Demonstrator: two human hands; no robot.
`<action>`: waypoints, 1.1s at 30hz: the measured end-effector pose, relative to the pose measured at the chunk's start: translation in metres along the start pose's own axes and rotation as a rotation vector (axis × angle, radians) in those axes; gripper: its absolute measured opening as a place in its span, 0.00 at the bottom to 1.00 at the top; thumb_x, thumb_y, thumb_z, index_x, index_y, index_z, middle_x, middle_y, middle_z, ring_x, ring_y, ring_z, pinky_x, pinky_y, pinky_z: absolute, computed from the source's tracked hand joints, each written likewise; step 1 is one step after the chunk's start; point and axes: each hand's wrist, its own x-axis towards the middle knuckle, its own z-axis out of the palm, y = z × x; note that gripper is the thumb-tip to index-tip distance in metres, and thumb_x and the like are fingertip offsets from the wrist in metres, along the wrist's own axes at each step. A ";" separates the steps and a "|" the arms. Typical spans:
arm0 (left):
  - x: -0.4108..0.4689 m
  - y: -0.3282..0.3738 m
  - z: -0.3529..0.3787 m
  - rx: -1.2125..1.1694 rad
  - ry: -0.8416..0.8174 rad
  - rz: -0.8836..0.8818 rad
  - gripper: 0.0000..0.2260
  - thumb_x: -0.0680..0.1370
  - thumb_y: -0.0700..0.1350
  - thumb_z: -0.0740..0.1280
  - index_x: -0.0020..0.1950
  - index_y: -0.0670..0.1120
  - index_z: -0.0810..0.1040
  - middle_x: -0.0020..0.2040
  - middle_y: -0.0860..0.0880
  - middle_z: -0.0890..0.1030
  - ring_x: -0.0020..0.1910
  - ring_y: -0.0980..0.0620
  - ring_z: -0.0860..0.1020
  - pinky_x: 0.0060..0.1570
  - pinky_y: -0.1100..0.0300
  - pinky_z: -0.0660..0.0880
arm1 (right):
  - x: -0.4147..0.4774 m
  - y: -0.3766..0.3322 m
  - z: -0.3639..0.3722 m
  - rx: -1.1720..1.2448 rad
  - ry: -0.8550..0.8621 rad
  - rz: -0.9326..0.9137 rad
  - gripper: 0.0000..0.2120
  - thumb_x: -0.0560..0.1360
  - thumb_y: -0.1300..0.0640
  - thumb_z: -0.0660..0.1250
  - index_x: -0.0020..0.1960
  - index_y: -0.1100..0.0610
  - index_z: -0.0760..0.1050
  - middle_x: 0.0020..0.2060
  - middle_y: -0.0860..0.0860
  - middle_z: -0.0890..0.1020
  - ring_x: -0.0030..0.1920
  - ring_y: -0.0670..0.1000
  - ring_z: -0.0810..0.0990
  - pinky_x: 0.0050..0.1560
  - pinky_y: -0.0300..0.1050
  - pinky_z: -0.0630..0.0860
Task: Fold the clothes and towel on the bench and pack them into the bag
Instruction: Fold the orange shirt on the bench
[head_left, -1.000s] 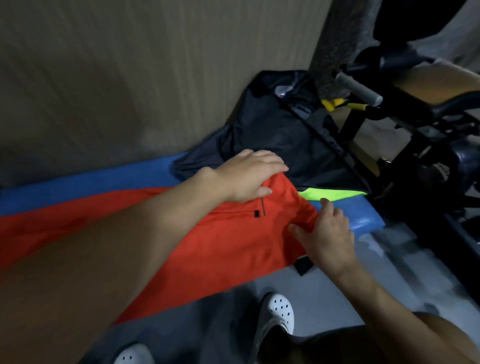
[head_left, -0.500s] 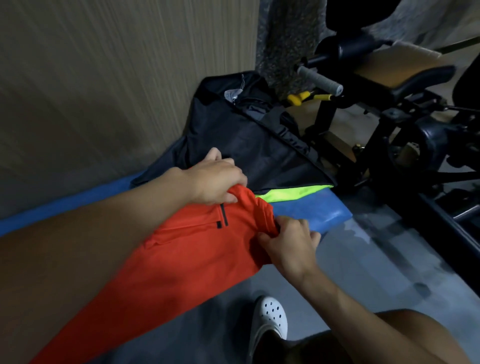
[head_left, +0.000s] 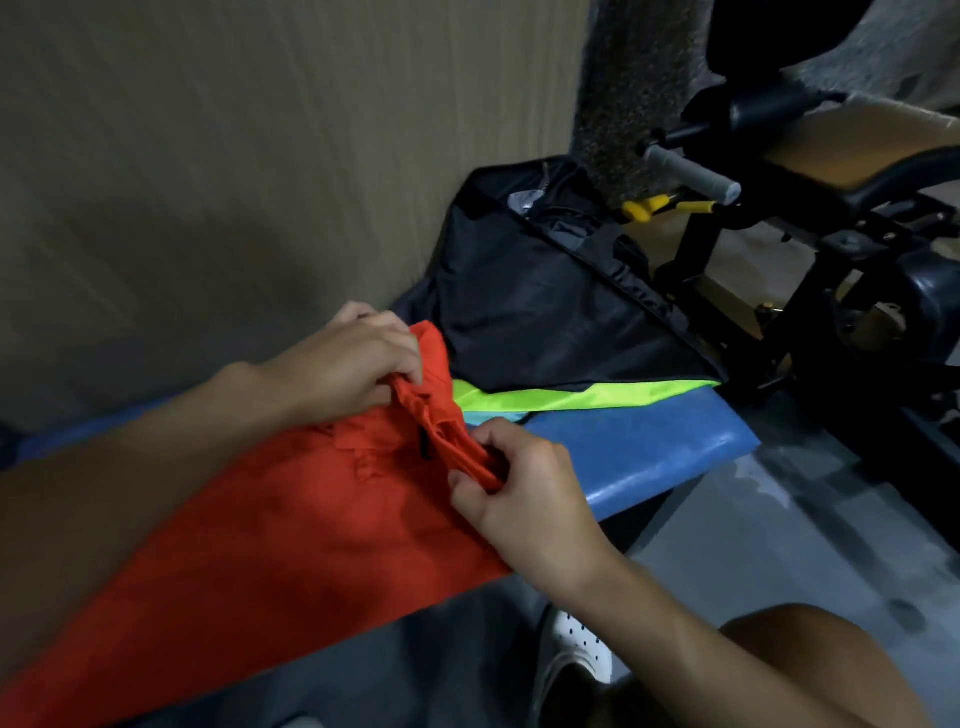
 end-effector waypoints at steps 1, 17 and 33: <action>-0.012 -0.002 -0.001 -0.002 0.012 -0.008 0.09 0.68 0.51 0.65 0.46 0.55 0.81 0.48 0.60 0.80 0.57 0.56 0.73 0.57 0.56 0.58 | -0.001 -0.005 0.011 -0.004 -0.026 -0.030 0.06 0.70 0.61 0.71 0.40 0.53 0.75 0.29 0.45 0.75 0.30 0.44 0.72 0.33 0.34 0.67; -0.140 -0.023 0.048 -0.007 -0.066 -0.155 0.20 0.66 0.48 0.58 0.54 0.53 0.82 0.54 0.54 0.79 0.58 0.51 0.74 0.58 0.52 0.67 | -0.013 -0.028 0.126 -0.401 -0.427 -0.153 0.17 0.73 0.39 0.68 0.54 0.49 0.78 0.46 0.47 0.83 0.49 0.49 0.80 0.48 0.44 0.74; -0.032 -0.025 0.053 -0.451 -0.016 -0.614 0.21 0.75 0.60 0.70 0.65 0.55 0.77 0.63 0.56 0.79 0.64 0.53 0.75 0.69 0.44 0.65 | 0.009 0.016 0.065 -0.614 -0.185 0.337 0.27 0.72 0.40 0.70 0.64 0.50 0.65 0.56 0.47 0.79 0.62 0.52 0.75 0.61 0.50 0.62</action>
